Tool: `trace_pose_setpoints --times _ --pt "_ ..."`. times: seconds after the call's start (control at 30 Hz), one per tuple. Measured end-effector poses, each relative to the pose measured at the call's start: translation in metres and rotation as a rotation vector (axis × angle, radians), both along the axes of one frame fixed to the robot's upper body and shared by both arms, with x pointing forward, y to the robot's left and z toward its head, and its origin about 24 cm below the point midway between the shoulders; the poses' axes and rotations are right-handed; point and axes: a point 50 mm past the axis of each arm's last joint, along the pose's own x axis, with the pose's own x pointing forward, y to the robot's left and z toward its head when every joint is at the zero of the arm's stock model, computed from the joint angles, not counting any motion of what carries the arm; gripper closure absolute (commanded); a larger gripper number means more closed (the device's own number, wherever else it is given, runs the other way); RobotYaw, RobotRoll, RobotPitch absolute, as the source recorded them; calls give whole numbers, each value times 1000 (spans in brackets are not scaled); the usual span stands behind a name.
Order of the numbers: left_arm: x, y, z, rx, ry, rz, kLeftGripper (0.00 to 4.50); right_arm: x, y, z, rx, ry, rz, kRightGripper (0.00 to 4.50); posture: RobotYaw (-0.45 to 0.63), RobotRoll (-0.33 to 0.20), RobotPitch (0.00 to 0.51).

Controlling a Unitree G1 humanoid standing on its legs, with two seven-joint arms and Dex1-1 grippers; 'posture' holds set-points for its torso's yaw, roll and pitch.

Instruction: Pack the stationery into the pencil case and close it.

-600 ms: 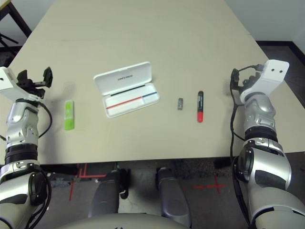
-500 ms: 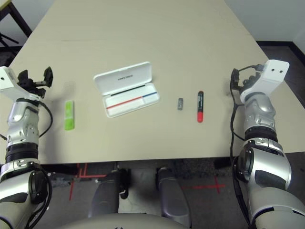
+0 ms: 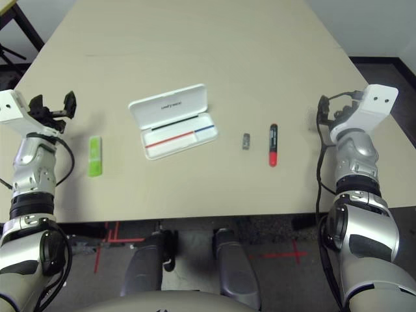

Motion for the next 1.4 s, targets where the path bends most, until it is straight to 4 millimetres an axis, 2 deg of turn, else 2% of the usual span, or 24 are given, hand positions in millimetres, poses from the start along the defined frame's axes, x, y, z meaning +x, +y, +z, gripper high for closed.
trace_pose_setpoints --times 0.33,0.5,0.7,0.87,1.0,1.2,1.4 --pt "2 -4 4 5 -2 -25 55 5 15 2 56 -11 139 0 -85 0 157" --pt "-2 -5 13 21 -12 -81 55 9 30 11 12 -5 339 0 -70 0 149" --pt "-10 -12 25 28 28 -207 55 1 50 32 -79 21 678 0 -61 0 151" --pt "-24 -33 30 91 110 -439 55 -12 64 41 -117 86 899 0 -60 0 154" --pt "-38 -59 37 146 164 -654 55 -22 80 43 -144 146 1063 0 -58 0 155" --pt "-50 -81 43 202 218 -823 55 -31 93 38 -163 215 1180 0 -59 0 159" --pt "-57 -104 34 258 346 -970 55 -31 96 33 -178 245 1196 0 -53 0 161"
